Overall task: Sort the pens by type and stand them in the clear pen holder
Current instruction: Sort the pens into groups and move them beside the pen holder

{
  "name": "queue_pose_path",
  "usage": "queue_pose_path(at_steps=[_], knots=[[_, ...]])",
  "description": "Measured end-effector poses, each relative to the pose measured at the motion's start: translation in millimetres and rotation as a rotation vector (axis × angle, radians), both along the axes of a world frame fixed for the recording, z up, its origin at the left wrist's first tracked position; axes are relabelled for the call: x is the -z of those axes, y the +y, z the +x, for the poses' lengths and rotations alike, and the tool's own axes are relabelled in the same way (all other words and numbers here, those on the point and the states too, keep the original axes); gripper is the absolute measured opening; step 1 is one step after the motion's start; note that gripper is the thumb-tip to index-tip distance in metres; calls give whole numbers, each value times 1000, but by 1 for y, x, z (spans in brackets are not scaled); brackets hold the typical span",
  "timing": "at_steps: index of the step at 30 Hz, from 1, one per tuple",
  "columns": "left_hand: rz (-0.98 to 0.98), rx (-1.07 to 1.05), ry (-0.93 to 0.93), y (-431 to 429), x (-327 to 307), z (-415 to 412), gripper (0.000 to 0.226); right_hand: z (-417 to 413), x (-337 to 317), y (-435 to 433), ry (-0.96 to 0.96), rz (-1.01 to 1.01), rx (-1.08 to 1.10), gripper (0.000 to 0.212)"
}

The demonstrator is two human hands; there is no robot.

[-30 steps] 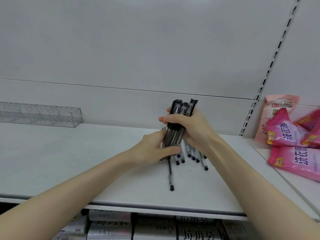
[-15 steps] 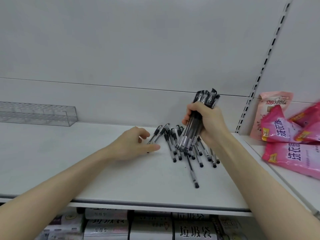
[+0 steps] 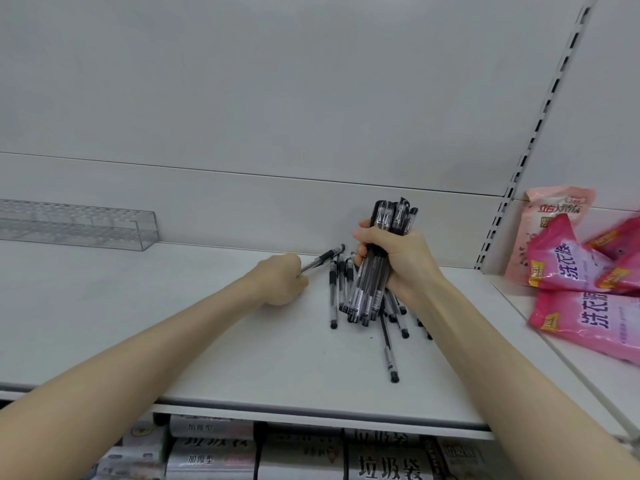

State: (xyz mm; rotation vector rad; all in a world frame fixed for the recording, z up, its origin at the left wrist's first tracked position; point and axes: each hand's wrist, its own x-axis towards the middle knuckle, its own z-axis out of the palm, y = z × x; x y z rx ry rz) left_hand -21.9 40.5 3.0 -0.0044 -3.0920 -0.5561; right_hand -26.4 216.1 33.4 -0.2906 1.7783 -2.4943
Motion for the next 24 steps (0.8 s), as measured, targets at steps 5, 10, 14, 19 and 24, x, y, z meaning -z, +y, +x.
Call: queue_pose_path(at_steps=[5,10,14,19,24], knots=[[629,180,135,-1,-4,18,21,3,0,-5,-19,7,-28,14],[863,386,130,10,-13,45,29,4,-4,-17,6,-125,-106,13],[651,408,148,6,-13,51,33,11,-10,-25,79,-165,-148,8],[300,409,197,-15,-17,51,37,20,-14,-36,109,-48,-163,4],[571,494,157,-16,-10,55,39,24,-17,-50,206,98,-141,13]])
